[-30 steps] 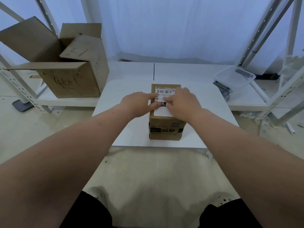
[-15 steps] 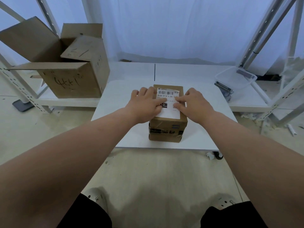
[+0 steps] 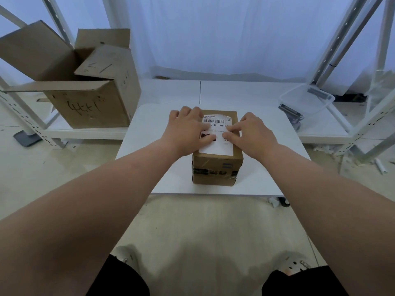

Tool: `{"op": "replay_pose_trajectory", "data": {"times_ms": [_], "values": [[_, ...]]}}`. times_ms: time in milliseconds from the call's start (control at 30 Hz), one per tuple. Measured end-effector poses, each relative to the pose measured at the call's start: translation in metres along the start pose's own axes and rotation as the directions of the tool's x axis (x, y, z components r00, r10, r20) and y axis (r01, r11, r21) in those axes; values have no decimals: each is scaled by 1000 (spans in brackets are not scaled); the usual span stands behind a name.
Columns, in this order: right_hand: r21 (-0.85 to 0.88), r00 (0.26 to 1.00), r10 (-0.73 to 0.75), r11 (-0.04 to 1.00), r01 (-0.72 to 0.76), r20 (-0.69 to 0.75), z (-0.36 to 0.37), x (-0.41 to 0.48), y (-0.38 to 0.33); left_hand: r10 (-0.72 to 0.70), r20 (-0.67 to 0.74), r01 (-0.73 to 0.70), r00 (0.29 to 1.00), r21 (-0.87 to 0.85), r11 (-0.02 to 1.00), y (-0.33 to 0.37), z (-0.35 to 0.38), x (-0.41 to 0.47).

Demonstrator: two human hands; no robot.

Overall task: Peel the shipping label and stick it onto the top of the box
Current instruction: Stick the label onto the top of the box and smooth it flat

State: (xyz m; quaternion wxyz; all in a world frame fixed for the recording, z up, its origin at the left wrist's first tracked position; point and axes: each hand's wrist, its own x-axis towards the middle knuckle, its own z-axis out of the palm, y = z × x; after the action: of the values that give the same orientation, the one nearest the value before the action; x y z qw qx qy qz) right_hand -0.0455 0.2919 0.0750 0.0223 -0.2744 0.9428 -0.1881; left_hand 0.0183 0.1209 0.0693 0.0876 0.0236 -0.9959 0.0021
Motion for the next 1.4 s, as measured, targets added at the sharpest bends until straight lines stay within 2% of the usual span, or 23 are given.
{"op": "replay_pose_trajectory", "data": {"times_ms": [267,567,733,900,1000,1067,1133,1400], "values": [[29,1000,10,1000,-10,-5,0,0,-2,-168,131,170,977,-7,985,2,8,11],[29,1000,12,1000,-13,11,-1,1,-2,-214,205,223,955,-20,975,3,10,21],[22,998,29,999,-30,57,-6,-2,-7,-159,165,162,973,-3,987,7,4,12],[-7,998,36,999,-36,48,-7,-1,-9,30,88,-29,996,-6,1000,1,-6,-5],[-186,998,-70,980,68,0,-2,-1,-7,100,91,-98,991,-26,995,1,-7,-11],[-275,983,-182,945,174,-2,3,-1,-7,105,115,-104,988,-12,994,0,-8,-12],[-268,973,-232,937,223,-2,4,-1,-6,91,150,-93,985,8,996,1,-5,-12],[-151,978,-207,967,207,20,2,-1,-3,-16,264,7,964,35,999,3,1,17]]}}
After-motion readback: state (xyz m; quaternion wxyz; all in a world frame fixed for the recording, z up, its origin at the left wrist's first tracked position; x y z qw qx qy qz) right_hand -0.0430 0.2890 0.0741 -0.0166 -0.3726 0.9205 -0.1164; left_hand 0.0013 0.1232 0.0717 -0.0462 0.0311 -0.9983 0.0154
